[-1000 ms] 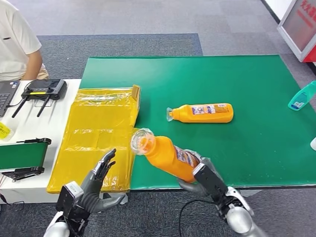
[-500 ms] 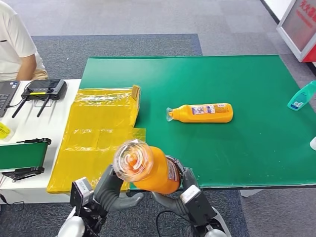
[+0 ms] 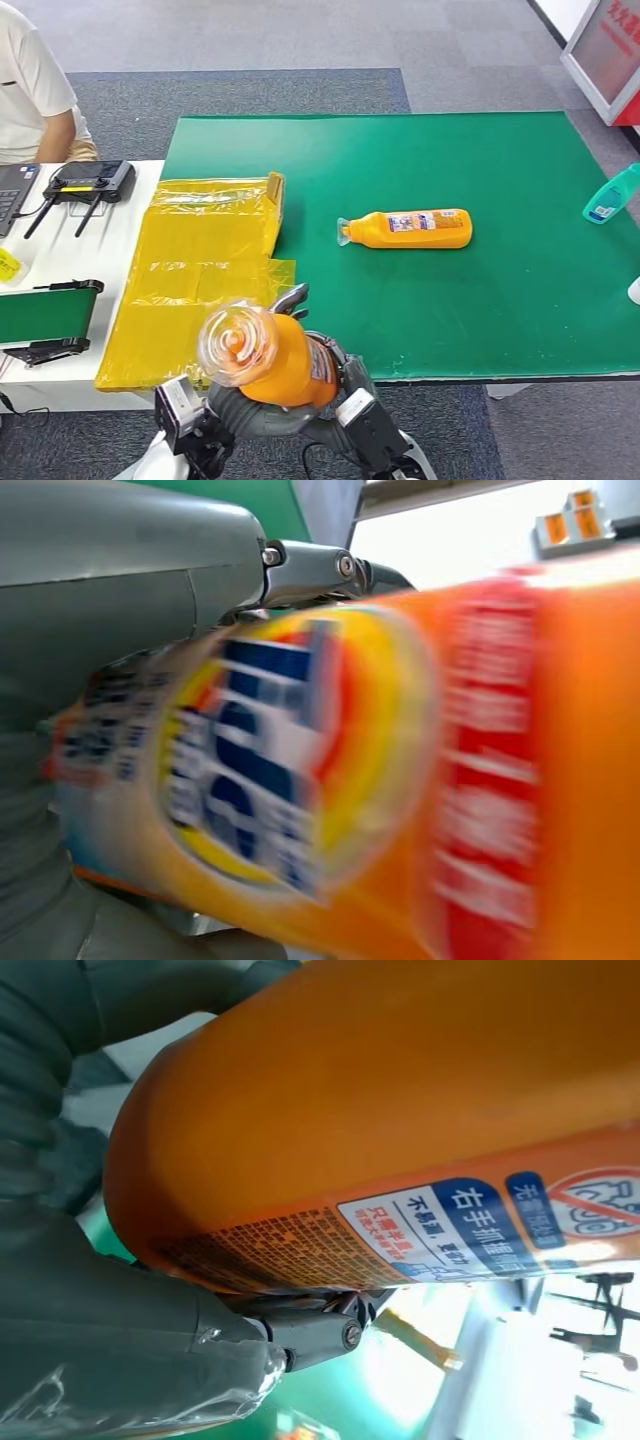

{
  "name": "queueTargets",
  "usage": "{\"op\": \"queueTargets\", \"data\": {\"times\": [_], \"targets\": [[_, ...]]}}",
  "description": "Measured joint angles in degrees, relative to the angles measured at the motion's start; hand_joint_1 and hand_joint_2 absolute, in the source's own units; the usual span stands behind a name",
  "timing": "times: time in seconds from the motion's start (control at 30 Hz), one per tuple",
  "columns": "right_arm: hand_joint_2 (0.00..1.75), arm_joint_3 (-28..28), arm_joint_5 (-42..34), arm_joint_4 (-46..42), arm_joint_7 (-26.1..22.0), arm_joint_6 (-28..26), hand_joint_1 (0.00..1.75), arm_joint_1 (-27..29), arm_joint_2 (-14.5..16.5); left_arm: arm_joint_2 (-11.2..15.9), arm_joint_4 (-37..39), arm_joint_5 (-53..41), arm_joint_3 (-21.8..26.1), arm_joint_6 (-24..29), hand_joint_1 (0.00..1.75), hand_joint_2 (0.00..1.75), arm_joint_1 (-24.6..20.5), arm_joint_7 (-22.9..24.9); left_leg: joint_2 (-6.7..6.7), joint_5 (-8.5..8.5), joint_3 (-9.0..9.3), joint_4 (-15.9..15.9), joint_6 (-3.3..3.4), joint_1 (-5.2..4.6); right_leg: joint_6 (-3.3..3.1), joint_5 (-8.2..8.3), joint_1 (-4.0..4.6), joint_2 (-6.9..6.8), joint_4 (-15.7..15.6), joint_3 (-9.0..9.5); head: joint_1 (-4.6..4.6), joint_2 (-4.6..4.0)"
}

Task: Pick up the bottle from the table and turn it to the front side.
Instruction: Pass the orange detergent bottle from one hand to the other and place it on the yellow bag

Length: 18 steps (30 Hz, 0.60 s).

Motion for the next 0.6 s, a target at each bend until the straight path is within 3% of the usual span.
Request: {"op": "queueTargets", "data": {"times": [0.6], "targets": [[1.75, 1.6, -0.6, 5.8, 0.9, -2.7, 1.75, -0.1, -0.5, 1.3, -2.4, -0.8, -1.0, 1.6, 0.0, 1.75, -0.2, 0.3, 0.0, -0.01, -0.01, 0.0, 0.0, 0.0, 0.0, -0.01, 0.0, 0.0, 0.0, 0.0, 0.0, 0.0]]}}
